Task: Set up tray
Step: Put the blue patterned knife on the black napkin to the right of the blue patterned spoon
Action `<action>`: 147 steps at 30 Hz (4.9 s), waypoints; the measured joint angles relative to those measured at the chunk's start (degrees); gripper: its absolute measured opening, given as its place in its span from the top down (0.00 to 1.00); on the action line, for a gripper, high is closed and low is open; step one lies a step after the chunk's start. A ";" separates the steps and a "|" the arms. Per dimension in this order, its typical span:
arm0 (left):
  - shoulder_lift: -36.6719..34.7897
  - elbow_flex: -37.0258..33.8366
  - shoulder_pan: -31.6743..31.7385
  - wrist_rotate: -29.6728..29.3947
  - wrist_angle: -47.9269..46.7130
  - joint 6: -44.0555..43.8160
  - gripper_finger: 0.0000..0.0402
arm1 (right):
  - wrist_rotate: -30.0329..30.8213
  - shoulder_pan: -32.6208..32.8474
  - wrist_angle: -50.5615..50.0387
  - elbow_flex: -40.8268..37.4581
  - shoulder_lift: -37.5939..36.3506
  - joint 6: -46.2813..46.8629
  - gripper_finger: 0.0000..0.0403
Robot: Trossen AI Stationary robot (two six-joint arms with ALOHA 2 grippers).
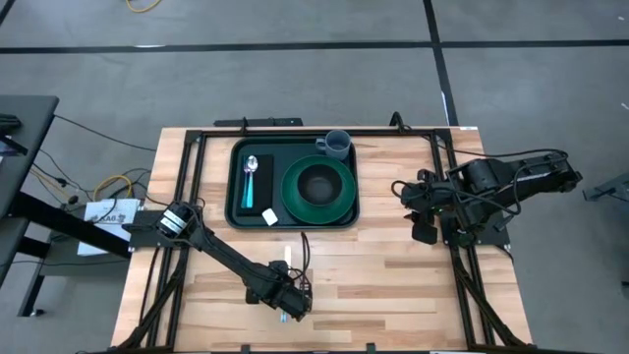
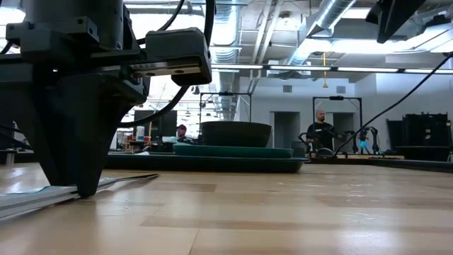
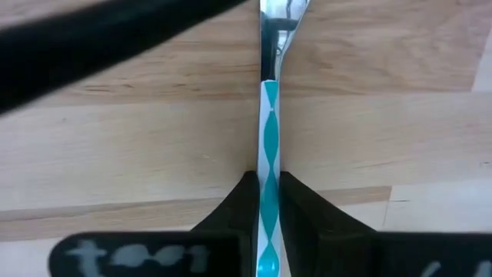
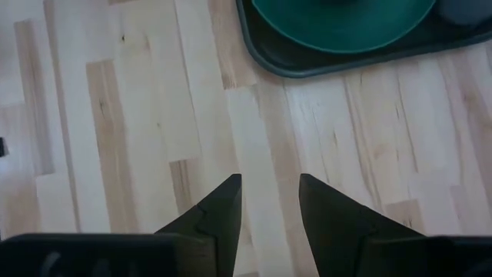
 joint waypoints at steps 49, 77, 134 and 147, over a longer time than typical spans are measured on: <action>-44.65 -11.69 26.09 -22.50 -21.10 23.92 0.97 | 0.17 -0.02 1.12 0.00 0.02 -1.71 0.70; -40.21 -24.83 55.82 -2.35 -1.04 58.33 0.97 | -2.83 -0.02 7.37 -0.02 -8.56 -2.54 0.70; -26.93 -31.08 61.27 4.40 11.36 56.24 0.93 | -1.60 -0.02 7.30 -0.02 -8.94 0.27 0.70; -26.93 -31.08 61.11 6.09 11.34 59.75 0.85 | -1.80 -0.02 7.30 -0.02 -8.94 -0.62 0.70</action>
